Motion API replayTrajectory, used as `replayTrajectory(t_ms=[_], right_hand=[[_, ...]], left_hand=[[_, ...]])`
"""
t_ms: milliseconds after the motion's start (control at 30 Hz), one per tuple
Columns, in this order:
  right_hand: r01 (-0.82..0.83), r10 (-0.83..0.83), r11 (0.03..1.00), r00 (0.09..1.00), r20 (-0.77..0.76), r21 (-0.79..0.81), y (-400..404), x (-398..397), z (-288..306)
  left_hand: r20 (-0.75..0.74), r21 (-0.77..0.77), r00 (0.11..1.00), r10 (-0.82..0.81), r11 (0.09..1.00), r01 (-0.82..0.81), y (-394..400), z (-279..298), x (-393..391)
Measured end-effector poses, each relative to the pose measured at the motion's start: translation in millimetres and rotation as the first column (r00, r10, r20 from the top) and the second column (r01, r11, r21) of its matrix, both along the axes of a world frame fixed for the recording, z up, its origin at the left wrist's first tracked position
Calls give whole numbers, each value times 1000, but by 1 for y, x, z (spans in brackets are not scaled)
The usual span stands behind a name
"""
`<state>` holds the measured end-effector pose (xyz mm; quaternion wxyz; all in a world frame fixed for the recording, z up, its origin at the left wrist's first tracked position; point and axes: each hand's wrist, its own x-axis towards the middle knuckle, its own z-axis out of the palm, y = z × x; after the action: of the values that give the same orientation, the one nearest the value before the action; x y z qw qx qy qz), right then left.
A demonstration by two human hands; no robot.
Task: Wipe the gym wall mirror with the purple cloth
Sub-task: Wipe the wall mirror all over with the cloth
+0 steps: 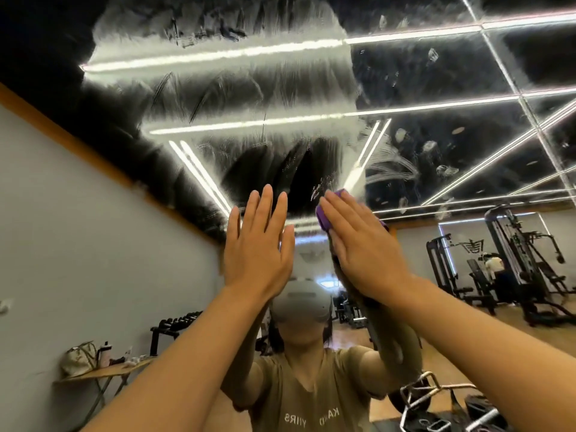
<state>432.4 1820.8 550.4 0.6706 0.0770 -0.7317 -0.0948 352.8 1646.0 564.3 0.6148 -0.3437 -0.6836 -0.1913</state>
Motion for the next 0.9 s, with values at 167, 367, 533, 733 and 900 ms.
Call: replayTrajectory(t_ms=[167, 367, 533, 733, 900], right_hand=[[14, -6, 994, 997, 73, -108, -19, 0, 68], [-75, 67, 986, 996, -58, -146, -34, -18, -13], [-1, 3, 995, 1000, 16, -101, -34, -11, -38], [70, -63, 982, 997, 46, -174, -41, -7, 13], [66, -65, 954, 998, 14, -293, -52, -11, 51]], left_hand=[[-128, -6, 992, 3, 1000, -4, -8, 1, -13], [-332, 10, 942, -41, 999, 47, -13, 27, -11], [-251, -60, 968, -9, 998, -6, -15, 35, -22], [-242, -54, 970, 5, 998, -19, -13, 32, -23], [-239, -72, 971, -5, 997, -12, -15, 32, -21]])
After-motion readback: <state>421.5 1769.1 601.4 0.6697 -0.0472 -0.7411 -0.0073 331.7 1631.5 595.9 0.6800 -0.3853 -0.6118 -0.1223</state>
